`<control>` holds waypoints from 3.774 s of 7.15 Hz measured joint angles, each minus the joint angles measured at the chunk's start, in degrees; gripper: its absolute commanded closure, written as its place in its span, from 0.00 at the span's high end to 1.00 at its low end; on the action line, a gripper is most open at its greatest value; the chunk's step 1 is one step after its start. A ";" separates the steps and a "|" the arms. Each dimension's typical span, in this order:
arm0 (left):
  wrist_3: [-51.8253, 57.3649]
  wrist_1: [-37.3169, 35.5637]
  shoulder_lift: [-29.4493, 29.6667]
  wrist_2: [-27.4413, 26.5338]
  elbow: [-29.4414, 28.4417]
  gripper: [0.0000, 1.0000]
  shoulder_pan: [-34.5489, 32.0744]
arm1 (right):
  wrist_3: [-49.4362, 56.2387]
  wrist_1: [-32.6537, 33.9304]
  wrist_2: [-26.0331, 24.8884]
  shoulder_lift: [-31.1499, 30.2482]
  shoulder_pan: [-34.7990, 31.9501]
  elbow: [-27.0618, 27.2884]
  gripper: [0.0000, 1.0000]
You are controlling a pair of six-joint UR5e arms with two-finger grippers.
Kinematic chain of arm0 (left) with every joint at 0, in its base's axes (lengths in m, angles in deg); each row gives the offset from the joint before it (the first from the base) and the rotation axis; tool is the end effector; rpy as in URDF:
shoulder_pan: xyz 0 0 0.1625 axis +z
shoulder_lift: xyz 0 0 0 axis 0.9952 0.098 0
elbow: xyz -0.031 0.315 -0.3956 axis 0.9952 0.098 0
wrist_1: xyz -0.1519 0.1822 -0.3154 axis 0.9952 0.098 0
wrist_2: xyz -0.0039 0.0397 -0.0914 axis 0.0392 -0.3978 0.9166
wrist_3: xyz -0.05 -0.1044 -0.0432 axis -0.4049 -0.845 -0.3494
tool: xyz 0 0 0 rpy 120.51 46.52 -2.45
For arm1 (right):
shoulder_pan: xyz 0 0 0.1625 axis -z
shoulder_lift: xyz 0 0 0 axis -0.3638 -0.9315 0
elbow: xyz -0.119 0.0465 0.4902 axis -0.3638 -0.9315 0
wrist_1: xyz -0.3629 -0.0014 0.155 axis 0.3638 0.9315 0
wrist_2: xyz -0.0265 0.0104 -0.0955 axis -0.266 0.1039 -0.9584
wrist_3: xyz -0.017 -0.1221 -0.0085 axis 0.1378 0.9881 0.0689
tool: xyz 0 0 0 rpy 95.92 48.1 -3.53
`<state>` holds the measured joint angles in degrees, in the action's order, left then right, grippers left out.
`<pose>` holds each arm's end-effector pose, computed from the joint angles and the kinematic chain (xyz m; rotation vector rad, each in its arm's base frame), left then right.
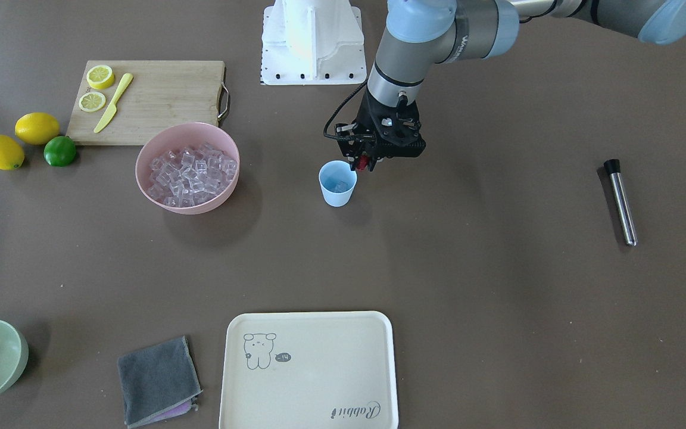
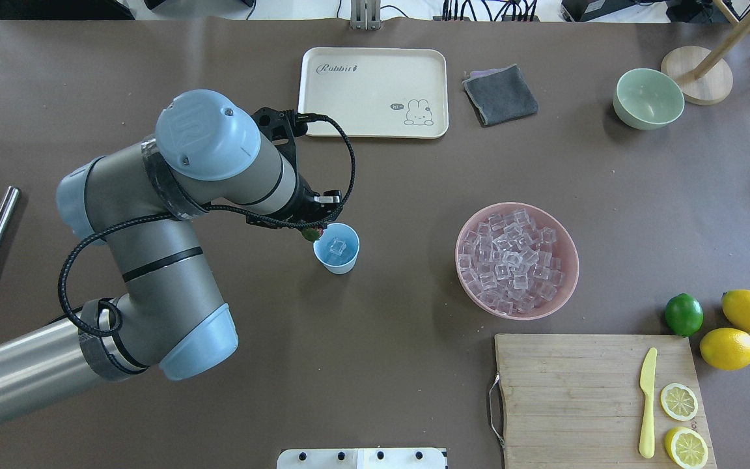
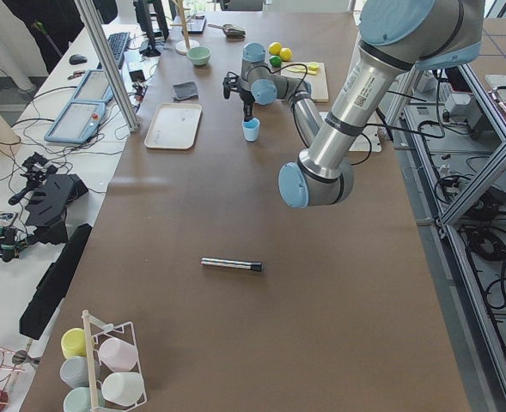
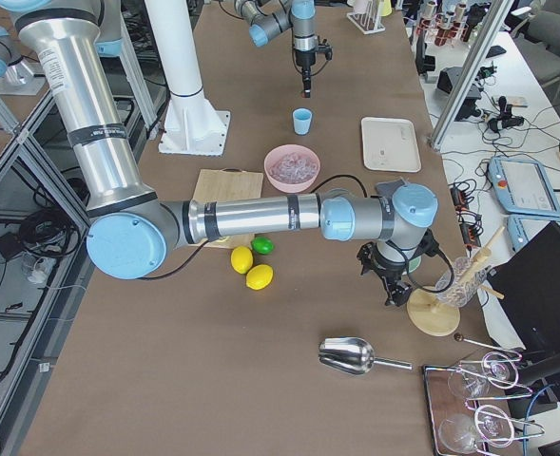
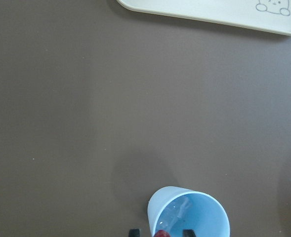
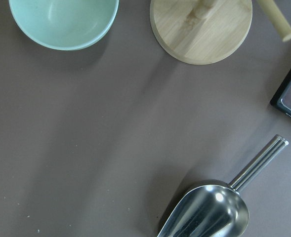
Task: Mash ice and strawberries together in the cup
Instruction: 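Lift the strawberry over the light-blue cup and release it inside, then raise the left gripper out of the cup and draw back, then move the left gripper to the metal pestle and grasp it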
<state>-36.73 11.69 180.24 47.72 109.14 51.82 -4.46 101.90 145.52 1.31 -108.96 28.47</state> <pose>0.5427 -0.4577 0.2534 0.1014 0.9859 -0.1340 0.0260 -0.6122 0.7068 0.1819 -0.7113 -0.5090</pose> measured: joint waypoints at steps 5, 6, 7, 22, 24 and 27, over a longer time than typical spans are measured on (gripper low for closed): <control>-0.83 -0.08 0.25 -0.55 -0.99 0.33 1.00 | -18.00 -9.51 1.14 -6.61 -2.59 -0.44 0.99; -0.76 -0.05 0.25 -0.55 -1.22 0.33 1.03 | -23.06 -10.41 1.05 -6.68 -2.62 -0.46 0.99; -0.69 -0.01 0.40 -0.55 -1.66 0.33 1.09 | -26.01 -12.16 0.77 -6.85 -2.63 -0.70 0.99; 2.26 2.17 -0.52 -0.05 -4.99 0.97 -1.74 | -36.96 -16.49 -0.76 -5.38 -2.22 -1.26 1.00; 7.57 2.24 -5.83 0.87 -2.78 0.94 -4.65 | -38.44 -16.59 -1.59 -5.63 -1.98 -1.31 1.00; 20.57 2.70 -17.04 5.85 0.55 0.94 -12.76 | -38.32 -16.65 -1.69 -6.26 -1.93 -1.39 1.00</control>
<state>-16.15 14.39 163.20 53.57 109.69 39.06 -42.79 85.25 143.83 -4.95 -110.89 27.08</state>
